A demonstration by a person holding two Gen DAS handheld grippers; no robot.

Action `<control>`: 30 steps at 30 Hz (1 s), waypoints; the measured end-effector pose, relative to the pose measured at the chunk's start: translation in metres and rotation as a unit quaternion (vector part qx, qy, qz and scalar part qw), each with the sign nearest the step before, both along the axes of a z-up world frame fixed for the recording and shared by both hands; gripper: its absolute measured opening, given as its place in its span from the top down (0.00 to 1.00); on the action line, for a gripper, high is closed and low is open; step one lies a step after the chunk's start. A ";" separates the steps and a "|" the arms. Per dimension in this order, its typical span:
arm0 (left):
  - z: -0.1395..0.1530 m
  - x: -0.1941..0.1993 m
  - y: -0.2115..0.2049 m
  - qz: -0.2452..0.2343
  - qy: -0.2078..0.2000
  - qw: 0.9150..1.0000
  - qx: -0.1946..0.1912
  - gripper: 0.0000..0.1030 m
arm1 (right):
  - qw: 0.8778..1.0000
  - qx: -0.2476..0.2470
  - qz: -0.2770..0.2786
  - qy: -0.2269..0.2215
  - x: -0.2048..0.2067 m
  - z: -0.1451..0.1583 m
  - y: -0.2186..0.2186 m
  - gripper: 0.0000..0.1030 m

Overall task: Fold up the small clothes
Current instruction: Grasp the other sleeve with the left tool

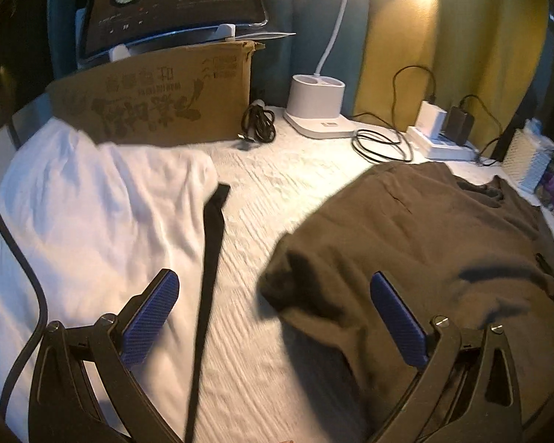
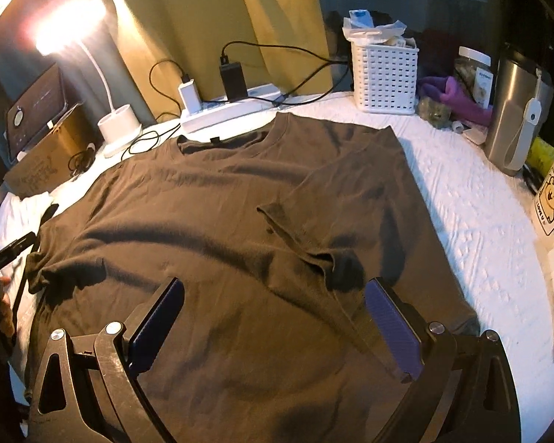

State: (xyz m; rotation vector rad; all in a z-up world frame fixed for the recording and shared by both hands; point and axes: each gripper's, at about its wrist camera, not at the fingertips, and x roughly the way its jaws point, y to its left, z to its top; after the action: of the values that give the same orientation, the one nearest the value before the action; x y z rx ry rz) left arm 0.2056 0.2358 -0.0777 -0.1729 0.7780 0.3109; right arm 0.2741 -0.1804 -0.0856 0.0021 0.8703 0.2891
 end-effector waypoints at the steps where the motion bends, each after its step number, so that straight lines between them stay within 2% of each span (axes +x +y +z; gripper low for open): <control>1: 0.000 0.006 0.001 -0.004 0.000 1.000 0.009 0.05 | 1.000 -0.001 -0.003 -0.001 0.002 0.000 -0.001 0.04; 4: -0.008 0.020 0.005 -0.014 0.020 0.999 0.022 0.17 | 1.000 -0.006 -0.009 -0.002 0.008 -0.001 -0.003 0.04; 7: -0.020 0.028 0.009 -0.022 0.037 0.999 0.011 0.27 | 1.000 -0.009 -0.016 0.001 0.014 -0.004 -0.005 0.04; 9: -0.031 0.032 0.009 -0.030 0.051 0.998 0.001 0.30 | 1.000 -0.011 -0.017 0.002 0.018 -0.006 -0.007 0.04; 12: -0.029 0.031 0.006 -0.042 0.047 0.998 -0.006 0.43 | 1.000 -0.013 -0.020 0.004 0.023 -0.009 -0.007 0.04; 13: -0.028 0.030 0.005 -0.043 0.046 0.998 -0.006 0.53 | 1.000 -0.013 -0.020 0.005 0.024 -0.010 -0.007 0.04; 17: -0.025 0.027 0.002 -0.055 0.040 0.998 -0.017 0.80 | 1.000 -0.010 -0.018 0.009 0.027 -0.016 -0.008 0.04; 19: -0.023 0.026 0.000 -0.059 0.039 0.997 -0.024 0.87 | 1.000 -0.008 -0.016 0.011 0.027 -0.018 -0.008 0.04; 25: -0.001 0.023 -0.008 -0.061 0.012 0.998 -0.029 0.91 | 1.000 -0.001 -0.014 0.002 0.022 -0.014 -0.012 0.04; 30: 0.022 0.023 -0.031 -0.090 -0.012 0.995 -0.037 0.91 | 1.000 0.008 -0.018 -0.008 0.015 -0.008 -0.021 0.04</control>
State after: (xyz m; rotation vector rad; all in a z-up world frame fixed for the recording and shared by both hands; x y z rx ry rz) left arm 0.2286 0.2045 -0.0553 -0.1747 0.7761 0.1087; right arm 0.2894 -0.2009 -0.0940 0.0305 0.8517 0.2623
